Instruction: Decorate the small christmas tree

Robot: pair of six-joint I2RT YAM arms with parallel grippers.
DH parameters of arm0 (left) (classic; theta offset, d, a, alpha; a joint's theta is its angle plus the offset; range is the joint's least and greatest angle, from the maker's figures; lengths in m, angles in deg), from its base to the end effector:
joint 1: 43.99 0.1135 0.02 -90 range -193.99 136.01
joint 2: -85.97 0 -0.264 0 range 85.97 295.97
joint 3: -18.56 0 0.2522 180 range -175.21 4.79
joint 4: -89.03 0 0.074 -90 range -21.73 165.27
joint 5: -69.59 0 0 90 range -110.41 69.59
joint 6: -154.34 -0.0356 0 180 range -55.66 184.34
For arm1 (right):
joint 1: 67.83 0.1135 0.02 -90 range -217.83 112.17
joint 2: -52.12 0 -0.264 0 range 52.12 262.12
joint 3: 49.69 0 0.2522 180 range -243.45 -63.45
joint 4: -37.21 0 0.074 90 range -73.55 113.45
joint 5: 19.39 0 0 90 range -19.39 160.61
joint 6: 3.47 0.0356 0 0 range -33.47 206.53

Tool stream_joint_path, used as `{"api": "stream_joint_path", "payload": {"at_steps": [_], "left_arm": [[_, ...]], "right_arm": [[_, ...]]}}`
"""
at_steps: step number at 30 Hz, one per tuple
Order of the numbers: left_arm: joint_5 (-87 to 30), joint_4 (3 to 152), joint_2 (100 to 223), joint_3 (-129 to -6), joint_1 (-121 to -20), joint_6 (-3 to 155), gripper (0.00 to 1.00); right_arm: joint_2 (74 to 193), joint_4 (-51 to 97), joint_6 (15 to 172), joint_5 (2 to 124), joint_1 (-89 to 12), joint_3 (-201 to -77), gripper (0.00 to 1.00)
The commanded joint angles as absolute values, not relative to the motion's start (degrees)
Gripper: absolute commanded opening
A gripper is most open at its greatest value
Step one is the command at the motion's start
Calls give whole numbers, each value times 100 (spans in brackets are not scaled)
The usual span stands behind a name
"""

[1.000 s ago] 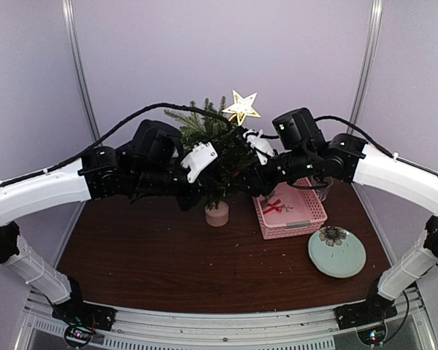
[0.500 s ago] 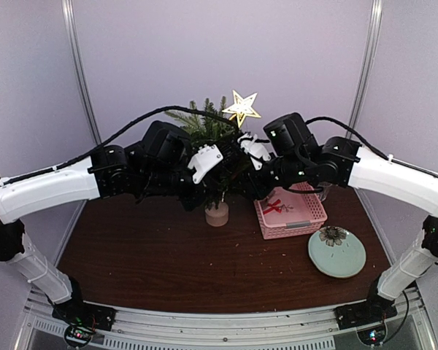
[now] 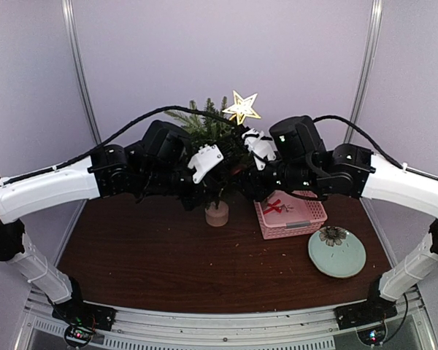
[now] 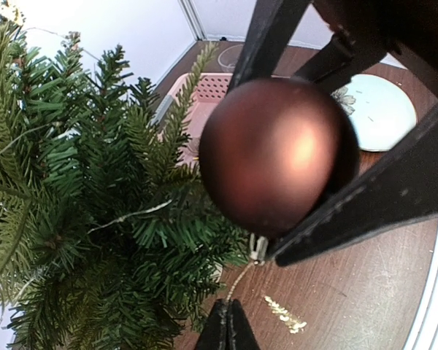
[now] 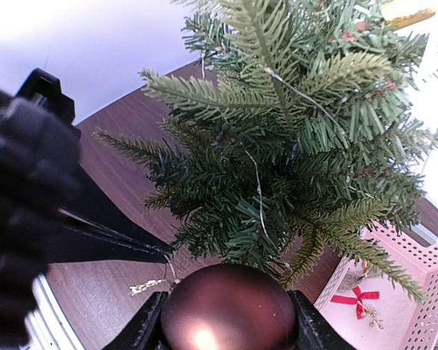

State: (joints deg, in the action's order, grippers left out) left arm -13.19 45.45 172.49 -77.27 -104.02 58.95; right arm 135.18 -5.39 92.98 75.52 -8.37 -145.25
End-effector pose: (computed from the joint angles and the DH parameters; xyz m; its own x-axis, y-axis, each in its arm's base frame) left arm 0.1753 -0.2951 0.3563 -0.2042 0.5406 -0.8161 0.8304 0.5371 0.1481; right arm 0.1698 0.2818 0.3753 -0.3454 -0.3652 -0.8645 -0.7867 0.6150 0.0545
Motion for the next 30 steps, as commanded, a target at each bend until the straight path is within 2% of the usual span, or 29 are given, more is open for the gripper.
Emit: {"api": "stream_joint_path", "payload": {"at_steps": [1, 16, 30], "left_arm": [[-1422, 4861, 17024, -7617, -10375, 5829, 0], [-1157, 4914, 16948, -7479, -10375, 5884, 0], [-1047, 4855, 17099, -7596, -10375, 5813, 0]], "right_arm": [[13273, -153, 9577, 8112, -658, -14277, 17], [13241, 431, 10260, 8947, -318, -13771, 16], [13650, 306, 10578, 9536, -224, -13880, 15]]}}
